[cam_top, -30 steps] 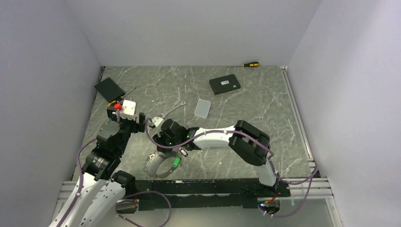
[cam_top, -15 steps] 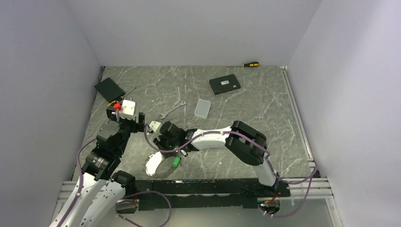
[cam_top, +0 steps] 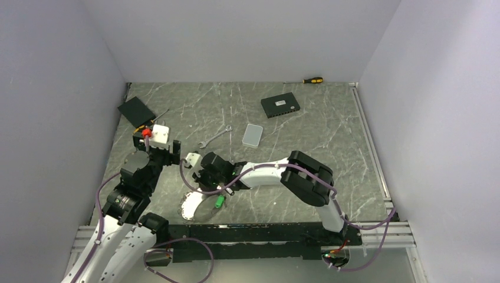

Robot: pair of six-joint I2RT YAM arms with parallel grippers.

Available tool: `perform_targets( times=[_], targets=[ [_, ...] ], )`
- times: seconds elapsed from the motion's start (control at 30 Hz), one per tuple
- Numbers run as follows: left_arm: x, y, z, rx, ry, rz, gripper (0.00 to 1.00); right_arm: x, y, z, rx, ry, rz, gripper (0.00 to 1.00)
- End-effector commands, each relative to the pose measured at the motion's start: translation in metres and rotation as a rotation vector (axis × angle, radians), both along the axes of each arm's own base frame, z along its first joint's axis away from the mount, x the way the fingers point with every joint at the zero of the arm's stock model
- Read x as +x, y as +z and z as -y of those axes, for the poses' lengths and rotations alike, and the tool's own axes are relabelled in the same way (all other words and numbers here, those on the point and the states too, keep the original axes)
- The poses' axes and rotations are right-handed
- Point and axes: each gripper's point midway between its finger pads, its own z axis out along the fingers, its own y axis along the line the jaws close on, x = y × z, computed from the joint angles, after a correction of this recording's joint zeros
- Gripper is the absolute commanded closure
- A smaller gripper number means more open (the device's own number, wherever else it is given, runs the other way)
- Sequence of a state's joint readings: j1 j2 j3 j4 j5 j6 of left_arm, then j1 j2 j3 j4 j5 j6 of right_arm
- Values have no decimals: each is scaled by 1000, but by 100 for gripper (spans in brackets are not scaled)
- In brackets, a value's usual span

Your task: Put the keys on the keyring

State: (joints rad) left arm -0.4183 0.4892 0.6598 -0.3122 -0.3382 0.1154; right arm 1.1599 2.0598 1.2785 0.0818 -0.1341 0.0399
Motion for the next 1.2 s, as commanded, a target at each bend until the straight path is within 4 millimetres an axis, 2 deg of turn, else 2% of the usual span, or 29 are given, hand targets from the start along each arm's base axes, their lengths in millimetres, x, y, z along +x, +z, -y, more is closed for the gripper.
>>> perform_targets(
  times=[0.0,0.27,0.47,0.6,0.73,0.87,0.97,1.17],
  targets=[
    [3,16,-1,-15,7,44,16,-10,11,4,63,65,8,100],
    [0,20,3,-19,-20,63,17,-16,30,15,205,144,-29,100],
    [-2,22,10,-24,-68,75,17,-14,50,31,334,193,-50,100],
    [-6,26,27,-32,-170,94,20,-16,69,47,411,250,-36,100],
    [-11,29,43,-39,-270,103,24,-15,98,64,490,299,-21,100],
    [-14,31,53,-47,-324,102,26,-18,112,74,517,335,-3,100],
    [-23,36,68,-56,-426,124,27,-21,125,79,531,353,22,100],
    [-43,45,93,-73,-605,174,29,-27,172,93,580,391,121,100]
  ],
)
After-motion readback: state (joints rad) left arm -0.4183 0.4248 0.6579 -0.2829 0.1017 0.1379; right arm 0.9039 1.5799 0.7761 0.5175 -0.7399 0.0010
